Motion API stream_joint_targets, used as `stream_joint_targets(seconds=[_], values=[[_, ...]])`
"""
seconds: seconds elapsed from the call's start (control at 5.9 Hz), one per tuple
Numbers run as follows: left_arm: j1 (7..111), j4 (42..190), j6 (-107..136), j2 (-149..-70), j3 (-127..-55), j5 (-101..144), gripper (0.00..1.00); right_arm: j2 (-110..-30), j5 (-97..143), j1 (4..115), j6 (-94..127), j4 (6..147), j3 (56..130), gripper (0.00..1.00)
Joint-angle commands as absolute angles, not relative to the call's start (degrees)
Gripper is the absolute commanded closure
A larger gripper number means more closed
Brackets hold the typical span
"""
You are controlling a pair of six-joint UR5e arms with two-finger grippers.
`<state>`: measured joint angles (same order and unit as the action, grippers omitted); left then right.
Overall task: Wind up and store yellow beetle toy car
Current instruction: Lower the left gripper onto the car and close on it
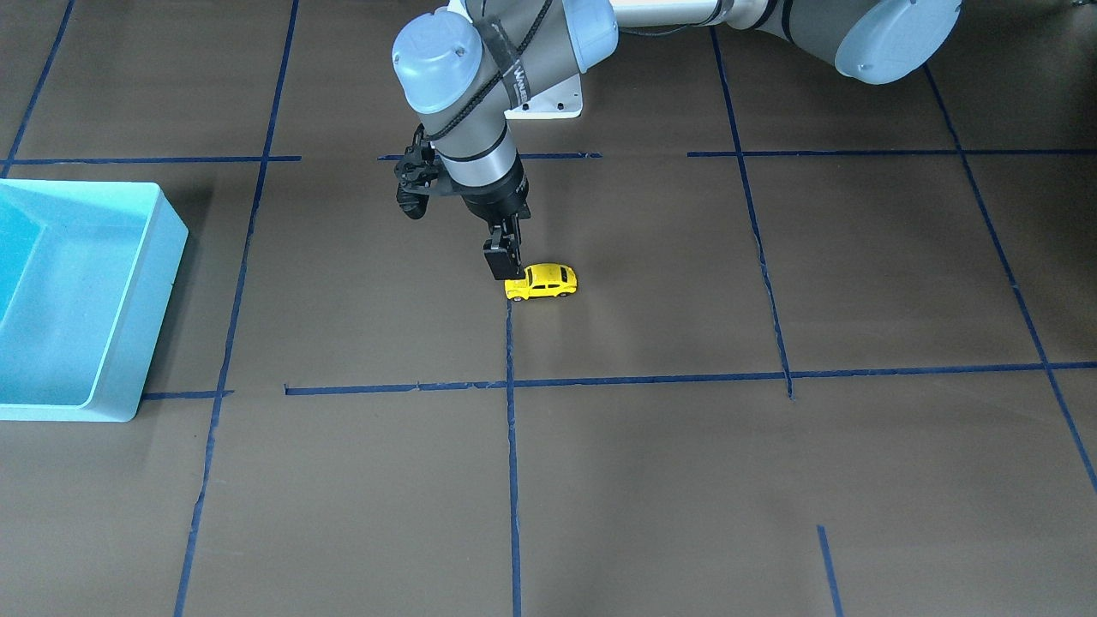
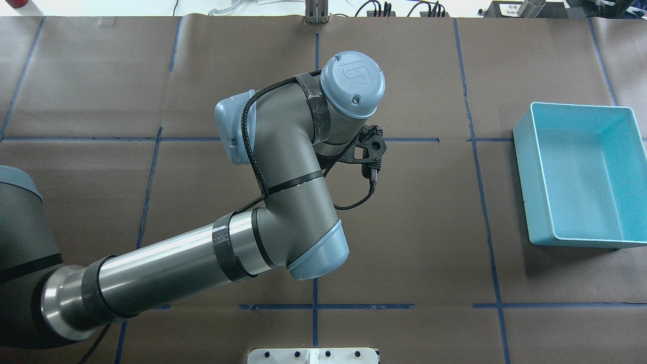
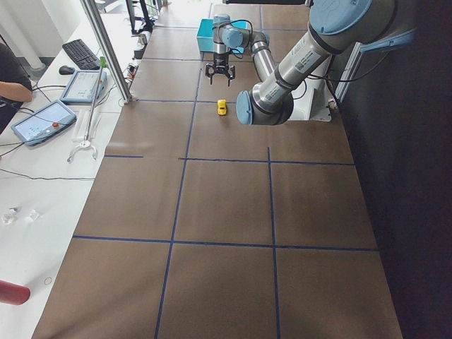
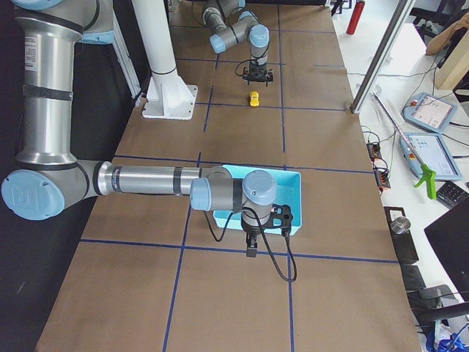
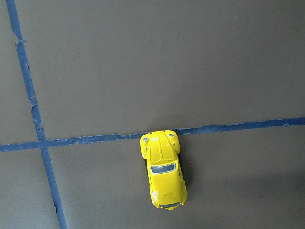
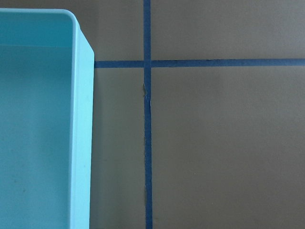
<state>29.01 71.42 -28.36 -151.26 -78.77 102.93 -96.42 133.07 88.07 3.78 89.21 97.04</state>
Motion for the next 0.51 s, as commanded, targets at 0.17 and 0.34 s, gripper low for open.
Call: stream_joint_targets(seconds=[0.17,0.34], values=[[26.55,78.47,-24.08,-151.00,-73.14,104.15,0.00,-96.42,133.07,88.07,3.78,89.21,97.12,0.00],[26.19,80.05,-24.08,-150.30,-71.65,103.98,0.00,-96.50,133.07,88.07,3.78,89.21,97.12,0.00]])
